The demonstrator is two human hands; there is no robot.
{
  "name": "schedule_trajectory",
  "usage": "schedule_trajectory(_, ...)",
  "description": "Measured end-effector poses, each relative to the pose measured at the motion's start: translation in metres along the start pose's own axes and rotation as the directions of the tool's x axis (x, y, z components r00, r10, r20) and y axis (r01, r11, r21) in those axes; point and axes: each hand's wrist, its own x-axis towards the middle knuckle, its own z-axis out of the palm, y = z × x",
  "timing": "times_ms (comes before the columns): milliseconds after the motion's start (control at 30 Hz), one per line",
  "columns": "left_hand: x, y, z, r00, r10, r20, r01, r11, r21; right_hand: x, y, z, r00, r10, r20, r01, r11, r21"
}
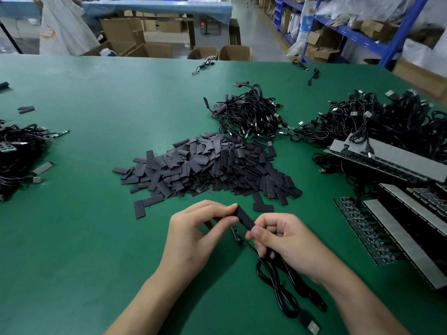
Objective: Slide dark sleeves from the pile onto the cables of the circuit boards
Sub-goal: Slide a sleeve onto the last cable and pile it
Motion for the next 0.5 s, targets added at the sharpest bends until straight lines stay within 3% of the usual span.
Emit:
schedule_trajectory(167,-0.001,0.004,0.005,0.998,-0.046,-0.039,0.043,0.997,-0.070,0.001,0.000,0.004,0.999,-0.007,-0.041,0.007,1.000,-0.003)
schedule_trajectory(267,-0.001,0.007,0.008,0.980,-0.197,-0.020,0.186,0.953,-0.237,0.002,-0.002,0.006,0.999,-0.024,-0.045,0.024,1.000,-0.010)
schedule_trajectory(367,0.004,0.010,0.007,0.948,-0.317,-0.014,0.277,0.849,-0.450,-0.001,-0.006,0.003,0.996,-0.039,-0.077,0.036,0.998,-0.043)
schedule_trajectory(500,0.009,0.011,-0.003,0.892,-0.443,-0.086,0.300,0.724,-0.621,-0.005,-0.008,-0.004,0.981,-0.156,-0.119,0.090,0.899,-0.429)
